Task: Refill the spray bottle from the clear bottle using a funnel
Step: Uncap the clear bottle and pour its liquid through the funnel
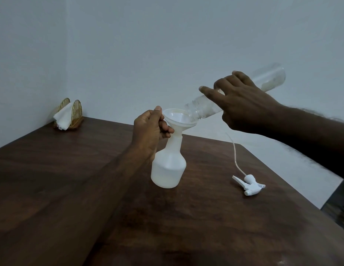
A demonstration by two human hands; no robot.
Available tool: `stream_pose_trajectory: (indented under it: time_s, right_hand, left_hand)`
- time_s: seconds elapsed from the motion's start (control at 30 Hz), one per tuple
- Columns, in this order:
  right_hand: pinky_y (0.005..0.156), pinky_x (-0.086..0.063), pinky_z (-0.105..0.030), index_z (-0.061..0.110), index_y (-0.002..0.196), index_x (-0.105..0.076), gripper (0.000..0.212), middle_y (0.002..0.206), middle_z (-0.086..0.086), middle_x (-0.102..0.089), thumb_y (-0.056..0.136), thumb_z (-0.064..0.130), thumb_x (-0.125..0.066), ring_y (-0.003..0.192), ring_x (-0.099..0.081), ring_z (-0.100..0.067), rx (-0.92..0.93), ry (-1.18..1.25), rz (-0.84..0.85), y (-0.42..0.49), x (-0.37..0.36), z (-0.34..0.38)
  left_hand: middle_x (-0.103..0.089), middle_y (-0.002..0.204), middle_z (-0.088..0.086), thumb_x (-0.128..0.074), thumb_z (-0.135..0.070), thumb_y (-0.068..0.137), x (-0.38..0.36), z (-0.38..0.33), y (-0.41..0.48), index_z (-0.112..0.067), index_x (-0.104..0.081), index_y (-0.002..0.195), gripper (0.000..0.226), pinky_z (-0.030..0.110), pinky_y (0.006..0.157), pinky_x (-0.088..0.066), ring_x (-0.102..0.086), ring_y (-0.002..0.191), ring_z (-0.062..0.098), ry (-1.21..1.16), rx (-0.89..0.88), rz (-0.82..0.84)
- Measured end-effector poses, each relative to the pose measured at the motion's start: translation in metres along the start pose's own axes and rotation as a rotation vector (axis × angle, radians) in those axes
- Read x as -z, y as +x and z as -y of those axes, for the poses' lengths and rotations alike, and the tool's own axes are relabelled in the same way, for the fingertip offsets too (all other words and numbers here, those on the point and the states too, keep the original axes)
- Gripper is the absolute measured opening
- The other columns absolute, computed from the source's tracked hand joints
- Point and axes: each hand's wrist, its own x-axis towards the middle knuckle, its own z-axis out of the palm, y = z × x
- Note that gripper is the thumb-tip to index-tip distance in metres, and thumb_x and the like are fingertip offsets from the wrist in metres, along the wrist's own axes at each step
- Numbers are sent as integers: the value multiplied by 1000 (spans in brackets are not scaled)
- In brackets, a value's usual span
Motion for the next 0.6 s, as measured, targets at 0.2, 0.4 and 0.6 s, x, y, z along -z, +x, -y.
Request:
stream_pose_trajectory:
  time_s: [0.2,0.4,0.6]
  right_hand:
    - [108,-31,-57,7,139,-47,71,116,-24,-56,71,-6,-59,106,-53,-42,61,-7,-26,3,-2,-6]
    - [112,-26,-58,8,137,-49,63,117,-21,-57,77,-10,-57,114,-51,-40,78,-5,-90,4,-3,-12]
    - [111,-27,-58,10,137,-50,63,120,-20,-58,78,-12,-59,114,-52,-40,67,9,-114,5,-6,-12]
  left_hand:
    - [-53,49,2,-48,-26,100,-2,-2,-3,-10,-51,75,30,26,50,-52,-62,50,16,-60,15,23]
    - [-54,50,4,-49,-26,100,0,-4,-3,-10,-51,76,30,27,52,-53,-64,52,18,-72,16,35]
    - [-54,50,4,-50,-26,100,0,-4,-3,-10,-51,75,30,27,51,-53,-63,51,18,-63,20,32]
